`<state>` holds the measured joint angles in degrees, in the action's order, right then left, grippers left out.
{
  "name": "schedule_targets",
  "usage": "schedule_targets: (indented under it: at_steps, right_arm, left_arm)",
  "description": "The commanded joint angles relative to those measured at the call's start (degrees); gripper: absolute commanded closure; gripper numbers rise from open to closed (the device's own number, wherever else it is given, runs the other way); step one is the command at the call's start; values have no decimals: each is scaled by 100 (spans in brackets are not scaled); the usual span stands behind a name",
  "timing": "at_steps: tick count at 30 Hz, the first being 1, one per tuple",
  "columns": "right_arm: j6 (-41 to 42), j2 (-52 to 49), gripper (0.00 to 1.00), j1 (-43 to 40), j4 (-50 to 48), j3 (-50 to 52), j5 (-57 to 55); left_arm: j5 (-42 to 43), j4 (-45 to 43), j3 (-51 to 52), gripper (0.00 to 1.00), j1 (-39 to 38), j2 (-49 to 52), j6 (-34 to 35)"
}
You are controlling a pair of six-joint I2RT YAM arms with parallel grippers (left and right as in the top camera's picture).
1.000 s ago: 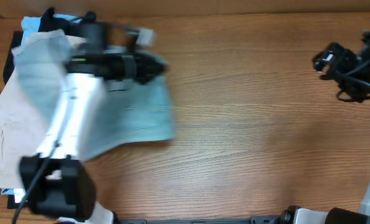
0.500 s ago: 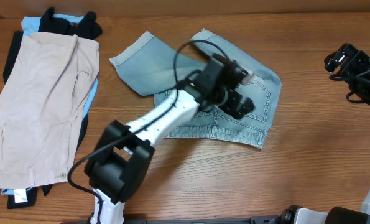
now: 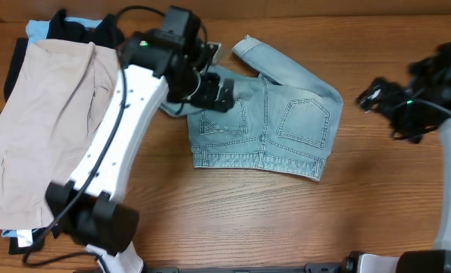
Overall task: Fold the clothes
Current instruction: 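Grasp the shorts' waistband corners with both grippers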
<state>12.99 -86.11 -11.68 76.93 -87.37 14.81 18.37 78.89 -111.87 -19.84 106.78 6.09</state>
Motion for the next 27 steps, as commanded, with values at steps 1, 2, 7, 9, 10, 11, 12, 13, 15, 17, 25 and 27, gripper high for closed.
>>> schedule_targets:
  at_steps: [1, 2, 7, 9, 10, 11, 12, 13, 15, 17, 25, 27]
  right_arm:
    - [157, 2, 0, 382, -37, 601, -46]
    - [269, 24, 0, 470, -96, 807, -105]
    - [629, 177, 0, 638, -610, 1810, -140]
    - [660, 216, 0, 638, -804, 2188, -140]
    - [662, 221, 0, 638, -892, 2341, -142]
    - [664, 221, 3, 638, -994, 2496, -151]
    - [671, 221, 5, 638, -1113, 2640, -168]
    - [682, 221, 5, 643, -1207, 2745, -186]
    - [682, 221, 6, 651, -1384, 2905, -229]
    - [682, 221, 6, 675, -1545, 3008, -229]
    - [997, 214, 11, 1095, -2142, 3303, -501]
    - [1139, 214, 14, 1231, -2190, 3305, -654]
  left_arm:
    - [-955, 745, -46, 0, -48, -111, 529]
    - [-1019, 885, -33, 0, -66, -129, 608]
    - [-1268, 1019, 675, 0, -284, -378, 920]
    - [-1471, 667, 1405, 0, -396, -612, 1198]
    - [-1471, 389, 1814, 0, -442, -752, 1222]
    - [-1419, 35, 2308, 0, -483, -925, 1244]
    - [-1388, -278, 2721, 0, -505, -1067, 1318]
    - [-1386, -577, 3093, 0, -527, -1196, 1403]
    - [-1392, -1283, 3858, 0, -566, -1438, 1506]
    - [-1381, -1987, 4496, 0, -570, -1565, 1537]
    - [-1609, -4113, 5860, 0, -498, -1567, 1338]
    - [-1725, -4507, 6063, 0, -442, -1547, 1340]
